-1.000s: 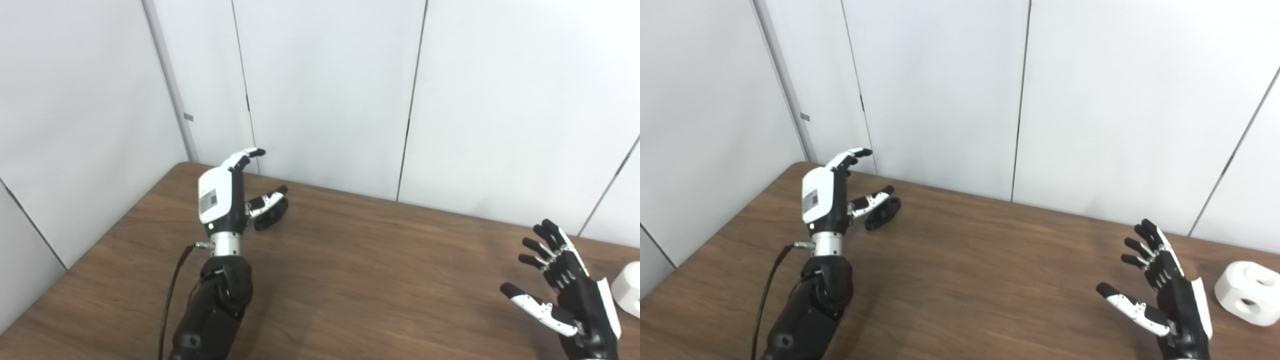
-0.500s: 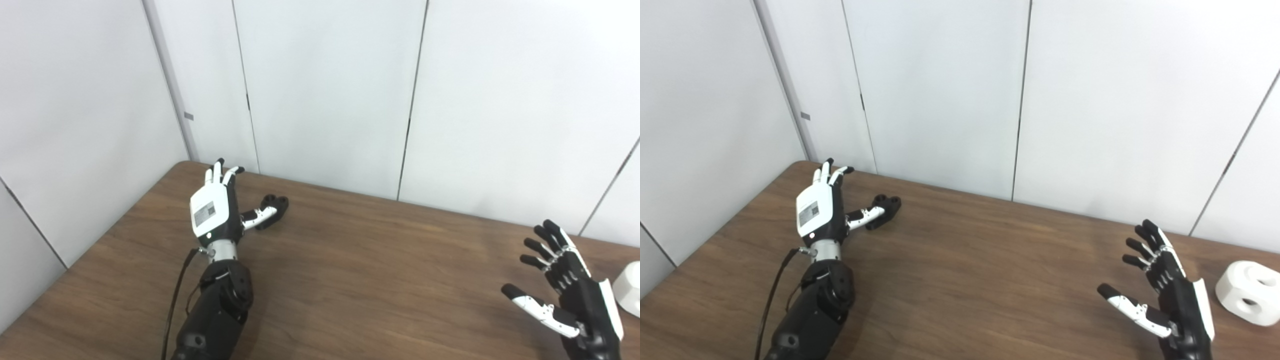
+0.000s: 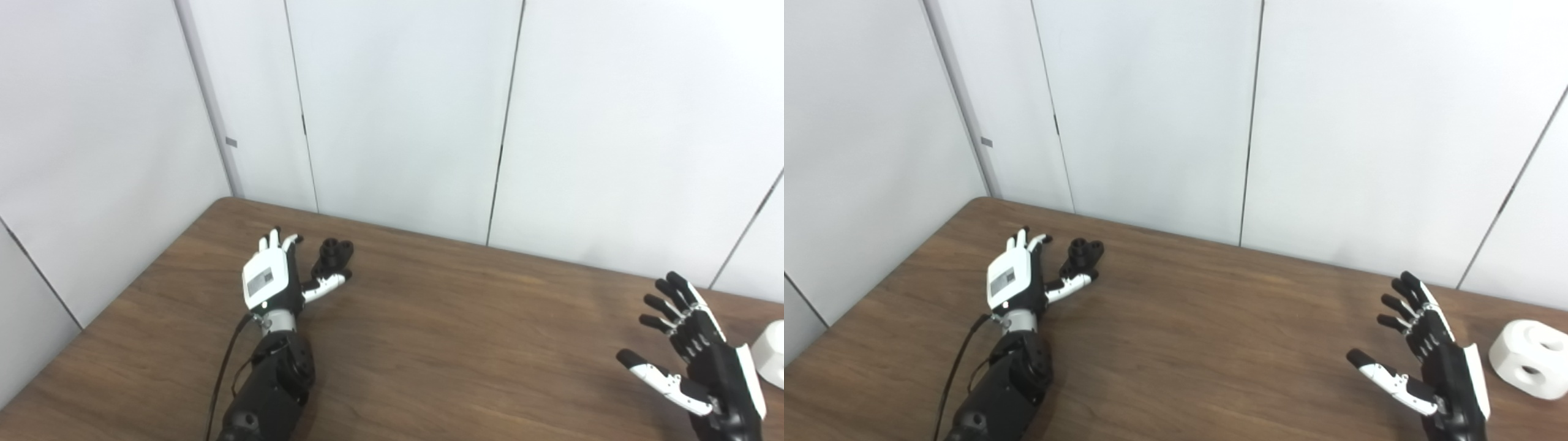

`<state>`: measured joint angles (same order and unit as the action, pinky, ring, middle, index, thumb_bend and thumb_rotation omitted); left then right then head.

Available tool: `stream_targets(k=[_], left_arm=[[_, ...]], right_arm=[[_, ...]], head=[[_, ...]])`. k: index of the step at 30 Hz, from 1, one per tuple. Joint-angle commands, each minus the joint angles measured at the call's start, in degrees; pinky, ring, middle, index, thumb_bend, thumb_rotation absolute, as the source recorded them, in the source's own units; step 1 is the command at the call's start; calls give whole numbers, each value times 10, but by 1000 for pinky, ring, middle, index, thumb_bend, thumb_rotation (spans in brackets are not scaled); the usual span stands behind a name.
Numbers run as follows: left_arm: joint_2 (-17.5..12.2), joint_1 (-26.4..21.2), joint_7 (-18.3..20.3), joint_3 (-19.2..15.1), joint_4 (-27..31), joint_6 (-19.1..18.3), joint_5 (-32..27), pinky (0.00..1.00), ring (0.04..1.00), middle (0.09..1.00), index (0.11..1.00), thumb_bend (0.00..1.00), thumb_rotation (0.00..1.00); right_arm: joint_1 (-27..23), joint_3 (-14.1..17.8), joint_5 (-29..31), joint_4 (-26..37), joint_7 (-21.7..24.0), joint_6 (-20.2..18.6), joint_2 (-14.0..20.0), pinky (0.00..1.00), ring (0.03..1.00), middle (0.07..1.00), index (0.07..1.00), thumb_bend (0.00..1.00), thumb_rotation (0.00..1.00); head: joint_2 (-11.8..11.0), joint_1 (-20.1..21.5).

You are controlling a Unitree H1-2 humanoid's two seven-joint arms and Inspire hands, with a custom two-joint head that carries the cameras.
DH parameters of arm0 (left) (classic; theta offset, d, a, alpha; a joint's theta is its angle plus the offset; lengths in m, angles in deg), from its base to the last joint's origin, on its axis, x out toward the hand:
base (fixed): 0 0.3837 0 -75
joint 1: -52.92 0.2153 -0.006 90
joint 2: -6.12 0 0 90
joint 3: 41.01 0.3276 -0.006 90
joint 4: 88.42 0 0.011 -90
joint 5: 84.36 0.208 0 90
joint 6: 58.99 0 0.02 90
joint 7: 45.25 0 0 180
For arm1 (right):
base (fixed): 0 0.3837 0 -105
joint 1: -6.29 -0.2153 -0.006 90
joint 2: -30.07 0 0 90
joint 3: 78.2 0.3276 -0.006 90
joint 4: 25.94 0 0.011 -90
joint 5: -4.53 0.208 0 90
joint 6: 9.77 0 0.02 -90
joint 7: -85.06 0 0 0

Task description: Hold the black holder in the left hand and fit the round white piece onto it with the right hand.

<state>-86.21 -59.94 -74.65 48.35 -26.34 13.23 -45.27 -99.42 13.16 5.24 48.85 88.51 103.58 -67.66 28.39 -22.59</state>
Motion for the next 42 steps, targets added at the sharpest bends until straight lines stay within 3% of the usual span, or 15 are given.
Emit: stream_targets(k=[1,14,20,26,37,42], left_arm=[[-10,-31,-25,3,-4,-3,7,908,1000,1000,836,1000,591],[-6,-47,-77,12,-91,13,-17,917,1000,1000,812,988,493],[-6,-55,-93,15,-125,37,-34,887,1000,984,766,964,458],[-6,-55,-85,20,-133,61,-53,865,971,961,707,938,416],[-1,-32,-42,41,-103,36,-56,838,970,956,694,957,412],[3,-29,-46,46,-119,32,-55,846,967,952,694,969,421]], right_arm=[[23,4,6,-3,3,4,7,732,836,897,902,568,197],[36,5,-7,14,0,5,9,737,834,894,897,551,182],[43,6,-10,30,-2,-4,9,744,830,890,899,552,189],[46,6,-19,35,-5,-6,10,745,833,891,902,545,196],[44,10,-8,32,-1,-9,8,751,836,891,900,553,189],[44,10,-4,30,0,-6,8,742,838,894,902,567,205]], head=[[2,0],[10,5],[15,10],[19,10],[23,6],[29,6]])
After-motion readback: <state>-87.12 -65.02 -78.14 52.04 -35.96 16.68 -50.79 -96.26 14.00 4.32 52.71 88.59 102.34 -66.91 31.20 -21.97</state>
